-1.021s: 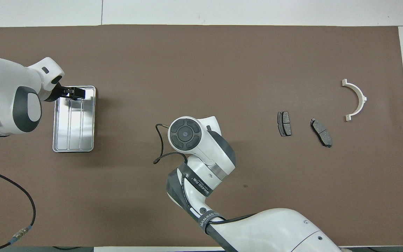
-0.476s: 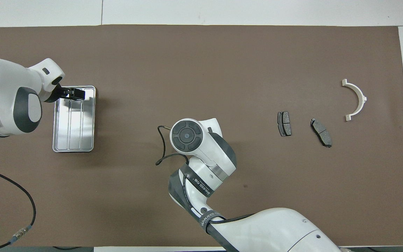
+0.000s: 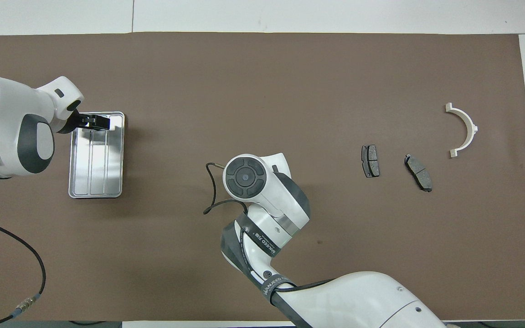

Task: Place bearing gear from tray to pile
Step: 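Grasp the bearing with the right gripper while the left gripper grasps another, then carry the bearing toward the white arc with the right gripper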

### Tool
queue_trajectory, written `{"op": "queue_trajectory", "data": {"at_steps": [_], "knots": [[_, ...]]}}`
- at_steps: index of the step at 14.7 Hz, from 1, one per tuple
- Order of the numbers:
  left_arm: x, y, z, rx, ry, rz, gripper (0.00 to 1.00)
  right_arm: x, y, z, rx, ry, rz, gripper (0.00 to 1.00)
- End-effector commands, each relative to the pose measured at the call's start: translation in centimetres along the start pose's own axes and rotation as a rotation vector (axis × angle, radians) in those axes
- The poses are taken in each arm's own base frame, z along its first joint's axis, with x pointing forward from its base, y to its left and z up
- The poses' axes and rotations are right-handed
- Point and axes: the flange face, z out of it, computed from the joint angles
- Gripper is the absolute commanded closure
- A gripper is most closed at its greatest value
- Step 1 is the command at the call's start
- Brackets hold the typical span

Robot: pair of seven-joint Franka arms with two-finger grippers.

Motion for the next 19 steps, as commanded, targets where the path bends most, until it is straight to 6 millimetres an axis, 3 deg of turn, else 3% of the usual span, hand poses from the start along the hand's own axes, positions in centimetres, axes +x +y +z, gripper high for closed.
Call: {"op": "queue_trajectory", "data": {"at_steps": [1,7,9,13,16,17,19], "knots": [[-0.3,-0.2,0.2,0.017,0.020,0.015,0.00,0.4,0.7,0.7,-0.011,-0.001,-0.009,1.00],[-0.2,-0.1,0.8,0.017,0.027,0.014,0.01,1.2,0.6,-0.1,-0.024,-0.003,-0.010,1.00],[-0.2,0.0,0.8,0.017,0.031,0.017,0.02,4.4,1.3,-3.0,-0.059,-0.013,-0.056,1.00],[-0.2,0.0,0.8,0.017,0.031,0.016,0.05,12.6,7.5,-10.5,-0.096,-0.055,-0.259,1.00],[-0.2,0.1,0.9,0.017,0.030,0.017,0.09,17.3,13.1,-15.1,-0.101,-0.081,-0.417,1.00],[-0.2,0.1,0.9,0.017,0.030,0.016,0.11,18.7,15.0,-16.5,-0.100,-0.088,-0.468,1.00],[-0.3,0.3,1.0,0.016,0.028,0.016,0.26,22.0,19.2,-17.9,-0.096,-0.098,-0.577,1.00]]}}
